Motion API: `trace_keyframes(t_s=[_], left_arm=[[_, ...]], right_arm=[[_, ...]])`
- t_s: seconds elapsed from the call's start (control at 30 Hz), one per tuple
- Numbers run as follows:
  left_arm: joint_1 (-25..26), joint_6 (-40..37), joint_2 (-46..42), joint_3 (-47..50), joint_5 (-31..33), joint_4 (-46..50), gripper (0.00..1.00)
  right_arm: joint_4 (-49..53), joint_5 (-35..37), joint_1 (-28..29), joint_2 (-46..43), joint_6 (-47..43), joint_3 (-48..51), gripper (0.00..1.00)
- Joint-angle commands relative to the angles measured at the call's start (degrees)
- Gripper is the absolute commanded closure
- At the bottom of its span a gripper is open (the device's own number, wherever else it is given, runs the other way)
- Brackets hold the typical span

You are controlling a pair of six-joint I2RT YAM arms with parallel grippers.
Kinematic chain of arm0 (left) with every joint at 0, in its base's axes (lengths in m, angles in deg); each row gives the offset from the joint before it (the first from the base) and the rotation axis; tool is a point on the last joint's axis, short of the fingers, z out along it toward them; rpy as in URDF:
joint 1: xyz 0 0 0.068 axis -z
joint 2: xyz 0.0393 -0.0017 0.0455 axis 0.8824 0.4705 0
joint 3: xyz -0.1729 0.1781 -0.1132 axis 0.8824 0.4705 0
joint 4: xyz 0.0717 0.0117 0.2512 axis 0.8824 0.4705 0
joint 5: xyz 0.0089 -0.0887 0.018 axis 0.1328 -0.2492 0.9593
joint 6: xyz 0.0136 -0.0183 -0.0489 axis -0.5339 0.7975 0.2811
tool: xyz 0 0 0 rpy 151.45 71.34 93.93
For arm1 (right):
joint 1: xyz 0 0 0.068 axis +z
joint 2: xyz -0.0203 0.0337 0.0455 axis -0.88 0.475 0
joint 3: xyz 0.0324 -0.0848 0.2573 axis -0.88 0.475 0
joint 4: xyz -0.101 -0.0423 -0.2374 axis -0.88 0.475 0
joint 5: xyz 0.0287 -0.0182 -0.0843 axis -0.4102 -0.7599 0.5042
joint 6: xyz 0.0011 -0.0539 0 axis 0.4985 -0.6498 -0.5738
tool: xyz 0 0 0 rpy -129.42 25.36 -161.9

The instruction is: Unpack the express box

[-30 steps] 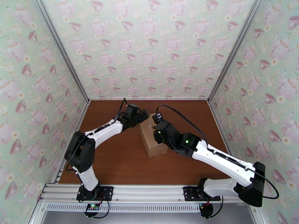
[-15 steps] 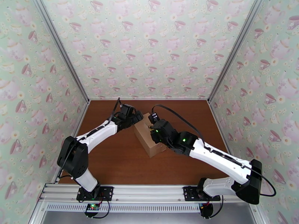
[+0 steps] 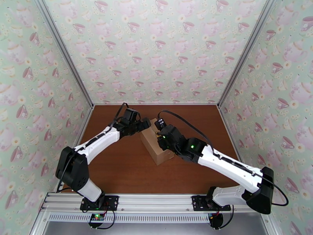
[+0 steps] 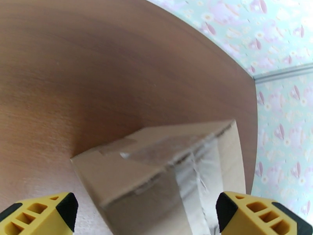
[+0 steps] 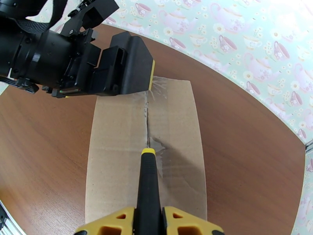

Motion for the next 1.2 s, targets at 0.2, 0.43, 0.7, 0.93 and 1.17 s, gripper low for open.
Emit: trace_keyframes(t_s=[0.2, 0.43, 0.7, 0.93, 1.17], left_arm=[[2.3, 2.3, 5.1, -0.1, -4.3, -0.8, 0.00], [2.2, 4.4, 8.0, 0.9, -2.7, -1.5, 0.00], [1.3, 7.6, 7.6, 4.3, 0.1, -3.2, 0.00], [1.0, 8.1, 8.0, 3.8, 1.8, -3.1, 0.00], [0.7, 9.6, 8.3, 4.1, 3.7, -4.5, 0.00]], right_arm=[[3.3, -3.7, 0.4, 1.3, -1.2, -0.1, 1.00], [4.8, -4.1, 0.4, -0.5, -1.9, 0.1, 1.00], [7.8, -3.8, 0.5, -2.8, -1.3, -1.1, 1.00], [9.5, -4.5, 0.5, -4.8, 1.0, -0.5, 1.00], [10.3, -5.3, 0.6, -5.9, 3.1, 2.8, 1.00]])
